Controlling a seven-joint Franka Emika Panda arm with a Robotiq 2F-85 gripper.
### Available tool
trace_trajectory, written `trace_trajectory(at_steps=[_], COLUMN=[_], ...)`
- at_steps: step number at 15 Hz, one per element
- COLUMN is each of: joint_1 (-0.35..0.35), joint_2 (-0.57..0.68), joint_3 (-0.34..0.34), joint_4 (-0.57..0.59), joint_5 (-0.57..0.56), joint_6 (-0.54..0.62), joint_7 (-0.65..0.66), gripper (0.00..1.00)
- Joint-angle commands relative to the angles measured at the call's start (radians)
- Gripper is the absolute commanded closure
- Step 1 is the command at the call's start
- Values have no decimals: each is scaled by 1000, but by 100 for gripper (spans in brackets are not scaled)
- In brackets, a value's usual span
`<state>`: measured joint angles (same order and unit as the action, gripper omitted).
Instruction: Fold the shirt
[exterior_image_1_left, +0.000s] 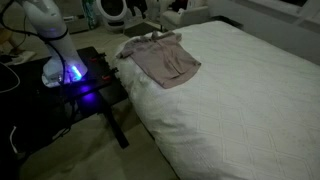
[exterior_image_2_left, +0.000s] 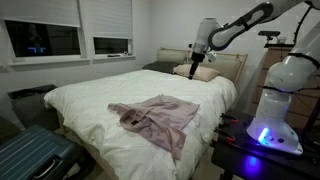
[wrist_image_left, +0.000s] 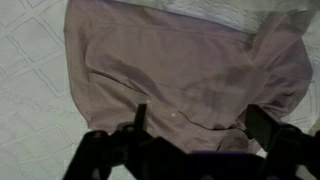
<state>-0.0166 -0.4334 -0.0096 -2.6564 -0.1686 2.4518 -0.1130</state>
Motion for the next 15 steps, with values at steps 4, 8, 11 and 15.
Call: trace_trajectory(at_steps=[4, 8, 11, 15], joint_1=[10, 40, 51, 58], joint_2=[50, 143, 235, 354], joint_3=[20, 54, 87, 108], joint_4=[39, 127, 214, 340], joint_5=[1, 21, 8, -4], joint_6=[8, 35, 82, 68], joint_7=[20, 47, 105, 147], gripper=[0, 0, 0, 0])
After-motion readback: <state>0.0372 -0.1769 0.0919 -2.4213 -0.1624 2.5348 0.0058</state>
